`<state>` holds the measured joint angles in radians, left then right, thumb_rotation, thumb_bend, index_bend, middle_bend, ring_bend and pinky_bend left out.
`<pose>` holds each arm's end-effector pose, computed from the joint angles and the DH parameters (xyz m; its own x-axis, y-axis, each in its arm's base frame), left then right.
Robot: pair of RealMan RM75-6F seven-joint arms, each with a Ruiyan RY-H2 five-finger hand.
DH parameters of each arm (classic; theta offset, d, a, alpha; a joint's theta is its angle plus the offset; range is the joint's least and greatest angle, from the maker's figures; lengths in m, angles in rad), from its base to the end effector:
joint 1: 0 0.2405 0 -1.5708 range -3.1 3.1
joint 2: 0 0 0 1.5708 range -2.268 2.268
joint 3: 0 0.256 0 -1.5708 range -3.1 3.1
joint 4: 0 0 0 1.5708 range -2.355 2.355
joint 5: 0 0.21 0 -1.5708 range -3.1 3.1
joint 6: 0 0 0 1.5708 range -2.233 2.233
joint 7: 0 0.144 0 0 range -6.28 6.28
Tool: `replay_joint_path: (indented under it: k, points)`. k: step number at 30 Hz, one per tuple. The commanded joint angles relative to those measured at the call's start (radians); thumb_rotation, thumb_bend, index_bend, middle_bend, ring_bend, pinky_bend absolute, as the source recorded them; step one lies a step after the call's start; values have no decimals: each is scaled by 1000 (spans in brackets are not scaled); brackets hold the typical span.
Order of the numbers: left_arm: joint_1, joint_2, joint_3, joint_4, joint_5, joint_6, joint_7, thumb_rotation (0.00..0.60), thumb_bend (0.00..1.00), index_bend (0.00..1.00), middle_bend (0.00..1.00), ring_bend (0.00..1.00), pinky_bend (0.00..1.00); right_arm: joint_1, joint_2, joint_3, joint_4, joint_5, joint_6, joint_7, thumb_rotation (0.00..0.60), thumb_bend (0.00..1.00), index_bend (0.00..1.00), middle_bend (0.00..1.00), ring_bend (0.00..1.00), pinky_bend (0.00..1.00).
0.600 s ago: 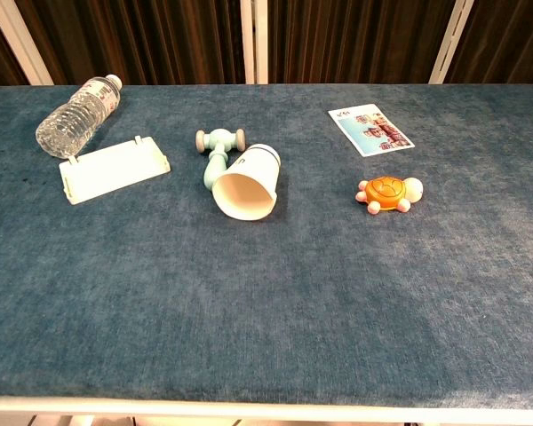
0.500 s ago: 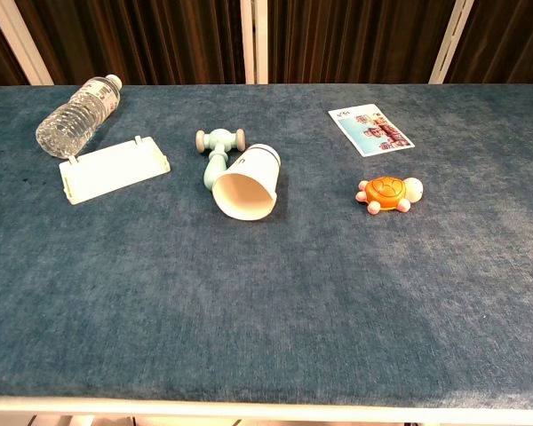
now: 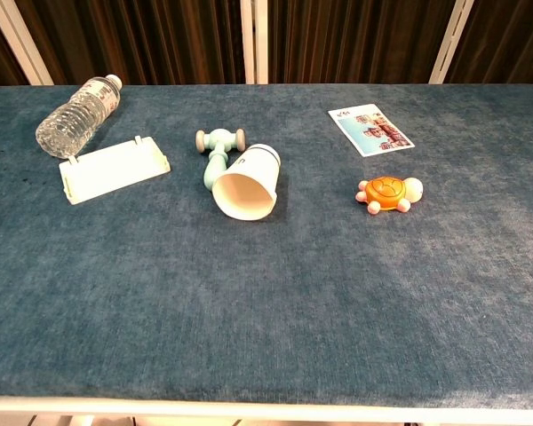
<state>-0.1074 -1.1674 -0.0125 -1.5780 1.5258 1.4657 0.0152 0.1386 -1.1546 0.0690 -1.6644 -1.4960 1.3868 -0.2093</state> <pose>-0.3100 0.1801 0.1375 0.4016 0.0503 0.9144 0.9153 -0.0550 -0.3989 -0.2902 -0.1991 0.1326 0.5059 -0.0569 0.8607 -0.8618 -0.0770 0.5014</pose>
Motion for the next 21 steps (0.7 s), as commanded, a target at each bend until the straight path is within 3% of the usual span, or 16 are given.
replay_joint_path:
  k: [1, 11, 21]
  points:
    - [2, -5, 1, 6, 2, 4, -3, 600, 130, 162, 128, 0, 44, 56, -10, 16, -7, 3, -64, -33, 600, 167, 0, 34, 0, 0]
    - [5, -25, 9, 16, -6, -10, 4, 600, 130, 163, 128, 0, 44, 283, -119, 79, -21, 33, -315, -241, 600, 162, 1, 96, 0, 0]
    - [12, -25, 12, 9, -6, -6, -3, 600, 131, 166, 127, 0, 44, 409, -303, 120, 36, 208, -415, -409, 600, 226, 69, 129, 8, 0]
